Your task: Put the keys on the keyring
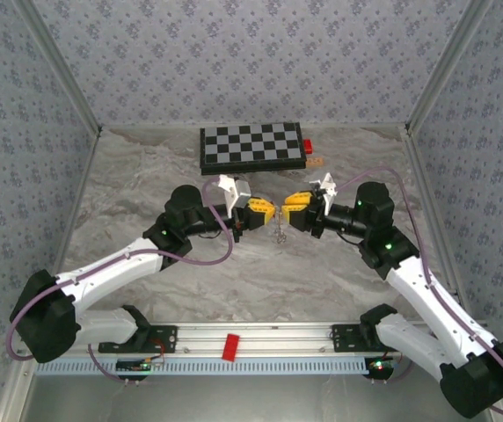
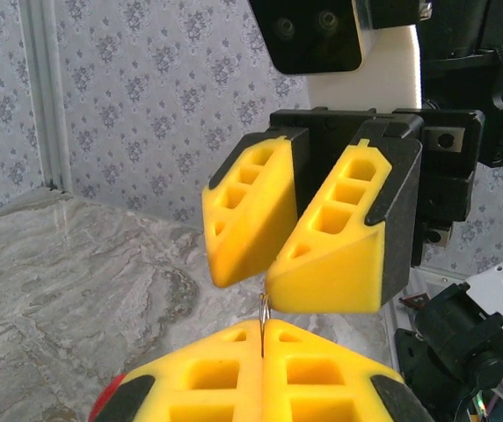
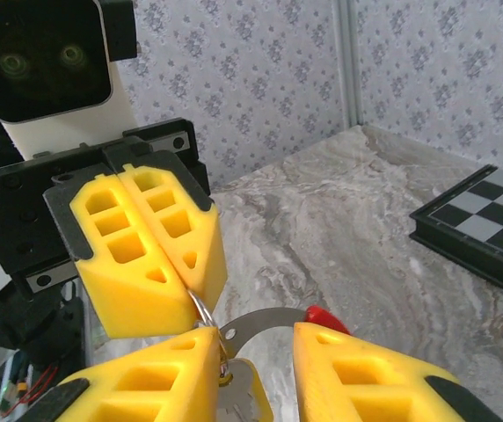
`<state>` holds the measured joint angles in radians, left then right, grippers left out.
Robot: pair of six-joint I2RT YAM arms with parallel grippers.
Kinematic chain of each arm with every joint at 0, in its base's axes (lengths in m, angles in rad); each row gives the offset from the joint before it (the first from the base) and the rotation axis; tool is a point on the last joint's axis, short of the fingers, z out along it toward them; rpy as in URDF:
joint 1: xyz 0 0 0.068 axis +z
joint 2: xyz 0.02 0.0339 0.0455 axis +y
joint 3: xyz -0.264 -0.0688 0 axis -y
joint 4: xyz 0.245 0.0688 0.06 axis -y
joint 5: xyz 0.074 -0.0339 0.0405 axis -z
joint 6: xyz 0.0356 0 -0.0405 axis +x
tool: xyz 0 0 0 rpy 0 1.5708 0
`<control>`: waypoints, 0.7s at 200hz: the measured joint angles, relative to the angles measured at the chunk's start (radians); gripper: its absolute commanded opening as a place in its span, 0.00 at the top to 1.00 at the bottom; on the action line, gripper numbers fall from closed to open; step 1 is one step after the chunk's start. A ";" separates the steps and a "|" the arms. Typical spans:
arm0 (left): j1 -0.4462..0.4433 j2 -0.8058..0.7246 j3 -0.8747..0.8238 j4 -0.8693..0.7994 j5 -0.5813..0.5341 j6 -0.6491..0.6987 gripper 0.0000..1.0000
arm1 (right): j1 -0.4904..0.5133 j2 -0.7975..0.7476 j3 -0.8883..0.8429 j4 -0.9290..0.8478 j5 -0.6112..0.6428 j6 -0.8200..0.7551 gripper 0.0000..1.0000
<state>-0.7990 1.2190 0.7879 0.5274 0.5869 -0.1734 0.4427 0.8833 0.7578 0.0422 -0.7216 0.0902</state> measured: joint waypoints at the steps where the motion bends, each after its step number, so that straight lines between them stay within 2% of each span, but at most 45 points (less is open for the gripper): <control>1: 0.000 0.000 0.000 0.000 0.000 0.000 1.00 | 0.000 0.001 0.000 0.000 -0.002 0.000 0.77; 10: 0.000 0.000 0.000 0.000 -0.001 0.000 1.00 | 0.000 0.003 0.000 0.001 -0.012 0.000 0.82; 26: 0.000 0.000 0.000 0.000 -0.001 0.000 1.00 | 0.000 0.004 0.000 0.000 -0.028 0.008 0.82; 59: 0.000 0.000 0.000 0.000 -0.002 0.000 1.00 | -0.002 0.005 0.000 -0.002 -0.048 0.007 1.00; 140: 0.000 0.000 0.000 0.000 -0.012 0.000 1.00 | -0.005 0.008 -0.001 -0.016 -0.054 -0.004 1.00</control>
<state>-0.7990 1.2186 0.7879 0.5278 0.5747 -0.1738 0.4374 0.8913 0.7567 0.0257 -0.7757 0.0864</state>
